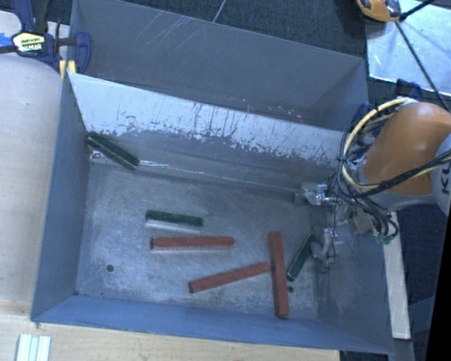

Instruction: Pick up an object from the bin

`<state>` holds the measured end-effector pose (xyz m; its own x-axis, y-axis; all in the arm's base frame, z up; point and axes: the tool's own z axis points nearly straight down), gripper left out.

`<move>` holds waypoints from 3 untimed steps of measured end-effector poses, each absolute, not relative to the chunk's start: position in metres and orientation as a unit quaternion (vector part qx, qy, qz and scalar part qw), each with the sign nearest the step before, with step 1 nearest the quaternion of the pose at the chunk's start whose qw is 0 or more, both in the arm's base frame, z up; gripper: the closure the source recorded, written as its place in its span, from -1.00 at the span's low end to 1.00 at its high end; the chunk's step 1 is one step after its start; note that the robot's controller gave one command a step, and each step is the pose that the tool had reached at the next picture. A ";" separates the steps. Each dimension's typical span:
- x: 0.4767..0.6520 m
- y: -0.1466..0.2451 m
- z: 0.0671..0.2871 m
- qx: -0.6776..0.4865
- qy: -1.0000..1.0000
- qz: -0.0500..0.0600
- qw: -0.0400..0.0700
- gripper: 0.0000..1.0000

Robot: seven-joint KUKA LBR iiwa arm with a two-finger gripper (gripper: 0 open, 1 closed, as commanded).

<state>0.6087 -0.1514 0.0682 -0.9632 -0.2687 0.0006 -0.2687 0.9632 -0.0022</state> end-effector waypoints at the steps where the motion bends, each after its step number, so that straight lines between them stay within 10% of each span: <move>1: 0.561 -0.144 0.085 0.134 -0.991 0.000 -0.002 -1.00; 2: 0.550 -0.114 0.073 0.206 -0.979 0.000 -0.001 1.00; 3: 0.550 -0.114 0.073 0.206 -0.979 0.000 -0.001 1.00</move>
Offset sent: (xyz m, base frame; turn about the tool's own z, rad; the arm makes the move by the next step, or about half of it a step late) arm -0.0593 0.0378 0.0049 -0.1426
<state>0.5501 -0.1138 0.0734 -0.9151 -0.4032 -0.0021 -0.4032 0.9151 -0.0010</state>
